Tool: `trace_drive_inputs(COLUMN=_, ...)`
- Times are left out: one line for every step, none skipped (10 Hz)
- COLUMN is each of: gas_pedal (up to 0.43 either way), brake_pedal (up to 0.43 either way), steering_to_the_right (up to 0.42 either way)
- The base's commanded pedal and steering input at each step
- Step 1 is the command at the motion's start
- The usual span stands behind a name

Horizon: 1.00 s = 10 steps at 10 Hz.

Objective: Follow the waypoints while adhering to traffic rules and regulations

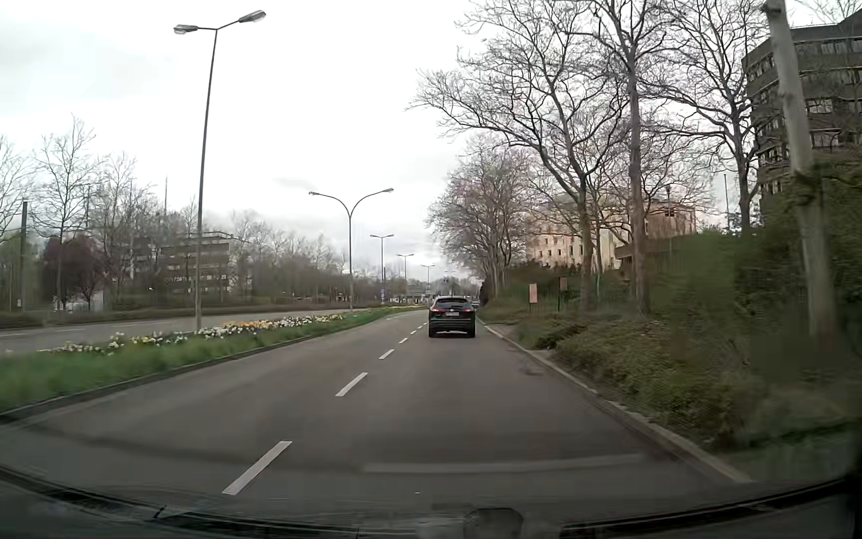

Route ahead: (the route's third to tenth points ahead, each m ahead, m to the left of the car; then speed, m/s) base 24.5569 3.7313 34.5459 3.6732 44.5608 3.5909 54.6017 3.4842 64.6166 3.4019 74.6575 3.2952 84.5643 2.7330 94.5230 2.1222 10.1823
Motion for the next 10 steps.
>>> trace_drive_inputs(gas_pedal=0.189, brake_pedal=0.0, steering_to_the_right=0.002)
trace_drive_inputs(gas_pedal=0.189, brake_pedal=0.0, steering_to_the_right=0.002)
trace_drive_inputs(gas_pedal=0.189, brake_pedal=0.0, steering_to_the_right=0.001)
trace_drive_inputs(gas_pedal=0.189, brake_pedal=0.0, steering_to_the_right=0.001)
trace_drive_inputs(gas_pedal=0.189, brake_pedal=0.0, steering_to_the_right=0.001)
trace_drive_inputs(gas_pedal=0.189, brake_pedal=0.0, steering_to_the_right=0.001)
trace_drive_inputs(gas_pedal=0.189, brake_pedal=0.0, steering_to_the_right=0.001)
trace_drive_inputs(gas_pedal=0.189, brake_pedal=0.0, steering_to_the_right=0.002)
trace_drive_inputs(gas_pedal=0.189, brake_pedal=0.0, steering_to_the_right=0.001)
trace_drive_inputs(gas_pedal=0.189, brake_pedal=0.0, steering_to_the_right=0.002)
